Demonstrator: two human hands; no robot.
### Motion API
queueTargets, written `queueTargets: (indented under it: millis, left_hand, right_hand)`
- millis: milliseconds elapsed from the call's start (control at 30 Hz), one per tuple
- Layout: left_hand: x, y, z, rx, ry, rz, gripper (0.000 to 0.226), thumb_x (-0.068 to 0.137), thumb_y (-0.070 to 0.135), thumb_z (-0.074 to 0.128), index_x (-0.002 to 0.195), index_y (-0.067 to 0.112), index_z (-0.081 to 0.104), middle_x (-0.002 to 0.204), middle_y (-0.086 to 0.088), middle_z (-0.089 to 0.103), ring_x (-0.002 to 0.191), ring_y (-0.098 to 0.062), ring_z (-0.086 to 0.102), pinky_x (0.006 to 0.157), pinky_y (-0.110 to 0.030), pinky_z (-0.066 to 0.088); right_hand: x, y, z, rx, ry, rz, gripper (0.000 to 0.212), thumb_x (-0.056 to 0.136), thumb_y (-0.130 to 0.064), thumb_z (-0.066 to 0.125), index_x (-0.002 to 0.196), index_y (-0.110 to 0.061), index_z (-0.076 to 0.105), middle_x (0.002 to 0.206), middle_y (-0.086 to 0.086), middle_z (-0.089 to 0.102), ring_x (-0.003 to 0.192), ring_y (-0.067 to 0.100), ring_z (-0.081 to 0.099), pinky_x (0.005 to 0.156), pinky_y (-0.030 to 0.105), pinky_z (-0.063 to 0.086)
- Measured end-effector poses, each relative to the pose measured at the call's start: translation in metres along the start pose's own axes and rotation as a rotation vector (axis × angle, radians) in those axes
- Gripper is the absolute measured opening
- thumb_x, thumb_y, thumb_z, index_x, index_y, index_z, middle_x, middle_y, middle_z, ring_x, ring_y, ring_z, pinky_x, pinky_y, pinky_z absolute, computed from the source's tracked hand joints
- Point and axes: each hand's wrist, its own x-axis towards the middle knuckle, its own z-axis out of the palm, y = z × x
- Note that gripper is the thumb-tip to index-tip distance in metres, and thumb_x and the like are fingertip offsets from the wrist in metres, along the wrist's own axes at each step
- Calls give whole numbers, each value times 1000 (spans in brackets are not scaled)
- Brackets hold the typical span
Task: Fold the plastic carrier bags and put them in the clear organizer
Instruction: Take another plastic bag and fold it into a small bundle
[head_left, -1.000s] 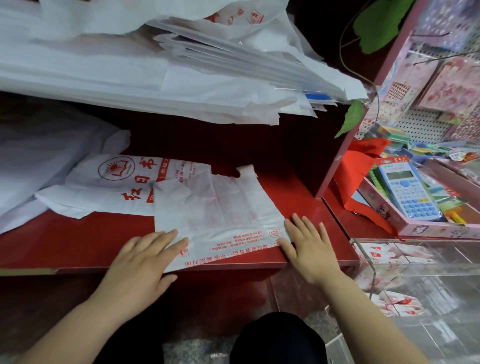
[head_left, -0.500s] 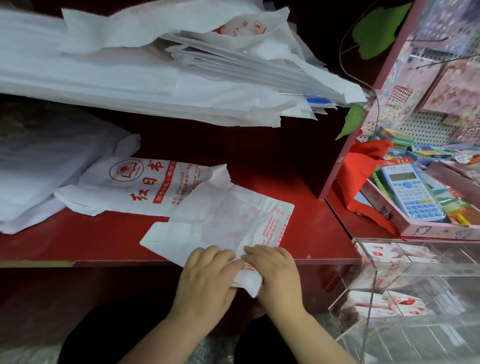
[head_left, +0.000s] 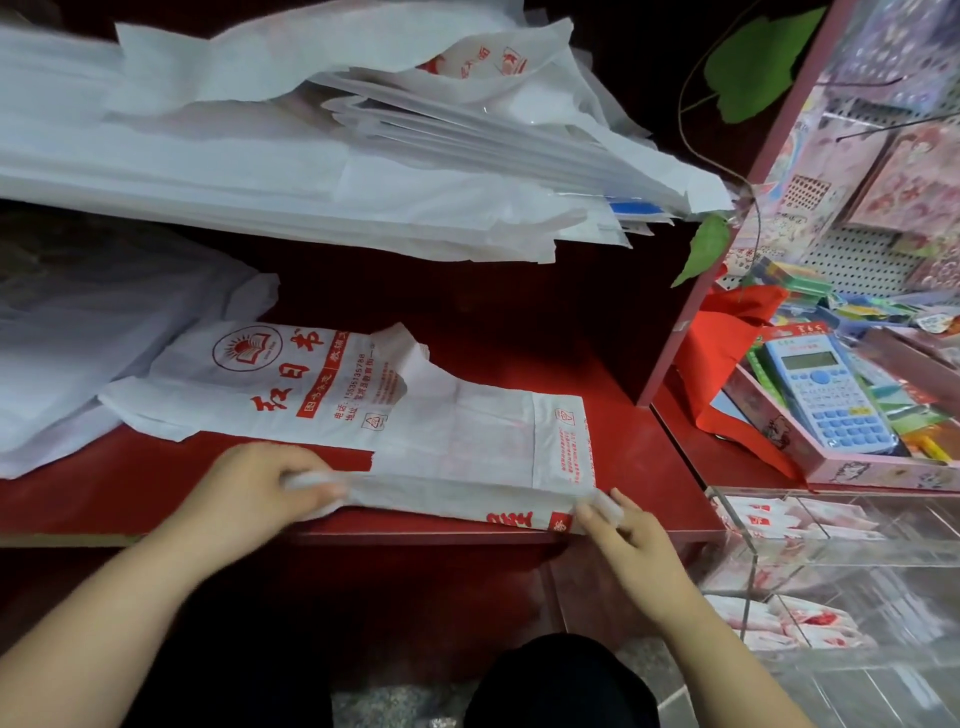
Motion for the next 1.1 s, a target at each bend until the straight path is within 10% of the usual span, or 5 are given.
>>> queueTargets:
  millis: [133, 433, 633, 867, 1100]
  left_hand:
    - [21, 6, -15, -158, 157, -164, 9, 80, 19, 69, 72, 17, 66, 79, 4, 61, 83, -15, 52, 78, -27, 35]
    - [60, 27, 37, 358, 581, 129, 26, 84, 17, 56, 105, 5, 66, 109, -19, 63, 106, -34, 49, 98, -49, 26]
    - [45, 87, 121, 452, -73, 377, 82, 75, 53, -8, 148, 22, 14, 156, 2, 9, 143, -11, 3, 109, -26, -14]
    - [54, 83, 139, 556, -322, 239, 55, 100, 41, 12, 149, 19, -2, 156, 1, -9, 142, -10, -12, 112, -31, -12]
    - [54, 85, 139, 583, -342, 220, 55, 100, 42, 13, 149, 22, -3, 156, 1, -11, 142, -12, -14, 113, -34, -11]
  right_hand:
    - [15, -5, 0, 156, 204, 135, 46, 91, -23, 53, 76, 21, 55, 64, 16, 53, 68, 12, 43, 59, 25, 31]
    - [46, -9, 6, -102, 402, 295, 16, 88, -11, 49, 83, -2, 61, 76, 11, 63, 74, 30, 55, 61, 30, 35]
    - [46, -14, 10, -197, 397, 295, 14, 88, -15, 51, 75, -10, 54, 65, 1, 53, 67, 23, 48, 57, 29, 30]
    - [42, -14, 8, -137, 394, 298, 15, 87, -17, 54, 101, -16, 58, 76, -8, 58, 80, 20, 58, 71, 27, 38]
    - [40, -15, 10, -801, 414, 250, 45, 81, -14, 40, 125, -16, 47, 92, 1, 62, 88, 27, 61, 77, 34, 37]
